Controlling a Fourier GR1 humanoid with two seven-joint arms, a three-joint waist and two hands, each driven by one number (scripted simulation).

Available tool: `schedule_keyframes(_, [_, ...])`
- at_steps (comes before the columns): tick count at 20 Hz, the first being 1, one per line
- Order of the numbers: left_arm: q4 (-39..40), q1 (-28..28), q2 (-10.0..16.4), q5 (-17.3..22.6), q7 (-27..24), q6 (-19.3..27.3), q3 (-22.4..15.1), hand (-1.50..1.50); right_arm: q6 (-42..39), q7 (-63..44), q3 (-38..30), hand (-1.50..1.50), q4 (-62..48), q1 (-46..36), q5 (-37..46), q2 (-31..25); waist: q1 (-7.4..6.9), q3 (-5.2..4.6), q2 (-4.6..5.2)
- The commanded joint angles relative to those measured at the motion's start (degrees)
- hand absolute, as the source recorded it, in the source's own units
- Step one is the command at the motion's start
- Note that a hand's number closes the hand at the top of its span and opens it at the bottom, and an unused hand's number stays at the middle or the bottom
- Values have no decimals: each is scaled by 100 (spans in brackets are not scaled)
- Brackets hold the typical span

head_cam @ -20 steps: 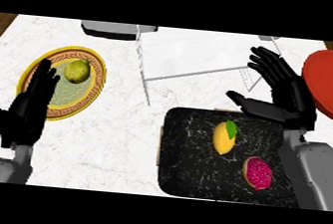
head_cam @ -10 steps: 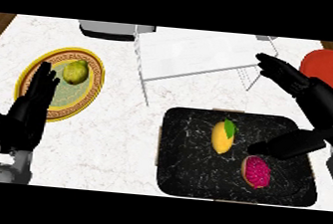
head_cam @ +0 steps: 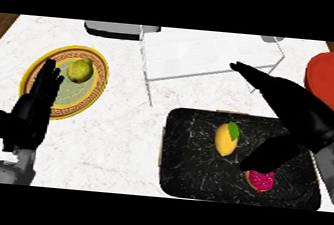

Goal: Pick the lemon from the tray and place it in the tiered shelf

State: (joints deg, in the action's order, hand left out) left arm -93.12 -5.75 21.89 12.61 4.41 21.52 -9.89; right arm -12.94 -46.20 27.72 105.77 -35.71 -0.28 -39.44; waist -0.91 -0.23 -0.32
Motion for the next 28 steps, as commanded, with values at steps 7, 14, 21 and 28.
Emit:
schedule_keyframes(7, [24, -249, -163, -135, 319, 2, 53, 0, -266, -1659, 1260, -150, -455, -510, 1404, 1117, 50, 18, 28])
schedule_keyframes(14, [-155, 104, -130, -152, 162, -75, 177, 0, -801, -1938, 1487, -150, -1003, -510, 1719, 915, 43, 18, 15])
schedule_keyframes(21, [102, -150, -125, -181, 258, -335, 478, 0, -516, -1099, 1190, -150, -1153, 256, 2385, 1025, 99, 22, 35])
schedule_keyframes(28, [-558, 73, -362, -552, 694, -213, 326, 0, -892, -858, 853, -150, -1464, 488, 2906, 1505, 63, 24, 27])
